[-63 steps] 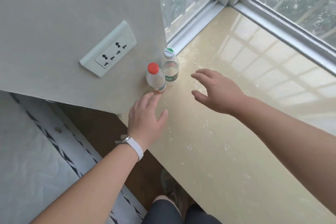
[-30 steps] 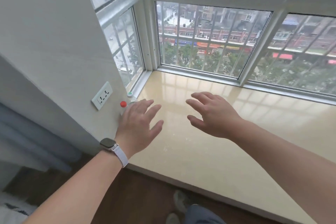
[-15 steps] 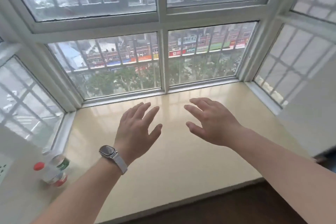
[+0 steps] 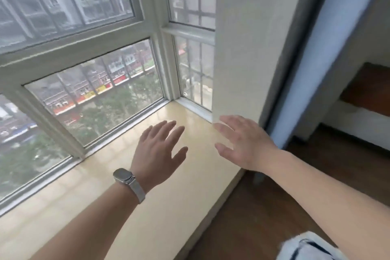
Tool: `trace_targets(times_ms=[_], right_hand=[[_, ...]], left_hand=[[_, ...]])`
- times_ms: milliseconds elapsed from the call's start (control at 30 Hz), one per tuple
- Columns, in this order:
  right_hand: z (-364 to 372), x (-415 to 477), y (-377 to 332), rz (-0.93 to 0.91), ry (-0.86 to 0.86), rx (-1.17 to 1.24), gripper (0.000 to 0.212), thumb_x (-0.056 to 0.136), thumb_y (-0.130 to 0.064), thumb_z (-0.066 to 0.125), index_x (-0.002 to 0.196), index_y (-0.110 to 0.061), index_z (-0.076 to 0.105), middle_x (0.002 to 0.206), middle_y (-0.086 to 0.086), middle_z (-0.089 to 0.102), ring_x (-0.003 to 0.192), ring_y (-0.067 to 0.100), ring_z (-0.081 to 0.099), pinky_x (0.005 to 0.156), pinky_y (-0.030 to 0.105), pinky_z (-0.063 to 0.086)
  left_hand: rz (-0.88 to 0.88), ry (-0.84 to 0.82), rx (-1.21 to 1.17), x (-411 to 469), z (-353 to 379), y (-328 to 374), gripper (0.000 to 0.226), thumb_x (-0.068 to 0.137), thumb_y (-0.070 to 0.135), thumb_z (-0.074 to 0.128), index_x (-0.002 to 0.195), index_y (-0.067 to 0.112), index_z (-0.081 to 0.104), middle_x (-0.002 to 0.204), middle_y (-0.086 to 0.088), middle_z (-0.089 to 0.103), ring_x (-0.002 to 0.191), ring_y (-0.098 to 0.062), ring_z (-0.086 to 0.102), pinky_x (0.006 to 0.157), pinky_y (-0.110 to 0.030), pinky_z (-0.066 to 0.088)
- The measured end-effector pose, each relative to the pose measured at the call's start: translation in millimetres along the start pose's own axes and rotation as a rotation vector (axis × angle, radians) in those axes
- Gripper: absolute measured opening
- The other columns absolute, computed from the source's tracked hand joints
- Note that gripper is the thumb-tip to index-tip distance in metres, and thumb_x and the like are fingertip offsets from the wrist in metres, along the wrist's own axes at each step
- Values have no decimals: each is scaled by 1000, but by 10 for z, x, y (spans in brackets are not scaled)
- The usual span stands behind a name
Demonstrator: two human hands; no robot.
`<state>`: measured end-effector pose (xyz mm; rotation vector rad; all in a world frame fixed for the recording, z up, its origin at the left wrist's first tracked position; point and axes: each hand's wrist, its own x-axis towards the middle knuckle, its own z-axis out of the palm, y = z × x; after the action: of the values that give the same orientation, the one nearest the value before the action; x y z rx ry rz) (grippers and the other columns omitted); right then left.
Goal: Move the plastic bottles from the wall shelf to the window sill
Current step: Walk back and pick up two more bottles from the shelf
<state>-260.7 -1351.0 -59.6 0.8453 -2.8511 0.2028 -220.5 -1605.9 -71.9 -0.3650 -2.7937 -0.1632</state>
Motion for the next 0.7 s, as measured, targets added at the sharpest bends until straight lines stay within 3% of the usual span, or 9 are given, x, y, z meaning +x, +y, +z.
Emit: trace_targets(times_ms=[267,433,700], right_hand=[[-322,-763,958,278,68,-68,56,89,-50,43,127,-14,63,129,11,63,117,32,59,92,47,50],[-453,-1227,1269,457,109,-94,55,89,-50,44,128,-15,63,132,9,62,123,30,56,97,46,47],[-499,-1596,1695,655,121,-155,56,91,-50,42,132,-16,62,135,9,60,126,32,54,103,47,43]], left_hand=[[299,-24,-74,923,292,996,59,91,56,43,136,20,59,138,-8,61,130,-34,54,108,-47,37],[495,-9,-133,1288,451,1518,57,92,54,45,133,19,60,137,-10,62,127,-36,56,104,-53,45],[707,24,-206,1834,744,2177,55,91,52,48,131,17,63,135,-10,63,124,-35,58,101,-52,46]])
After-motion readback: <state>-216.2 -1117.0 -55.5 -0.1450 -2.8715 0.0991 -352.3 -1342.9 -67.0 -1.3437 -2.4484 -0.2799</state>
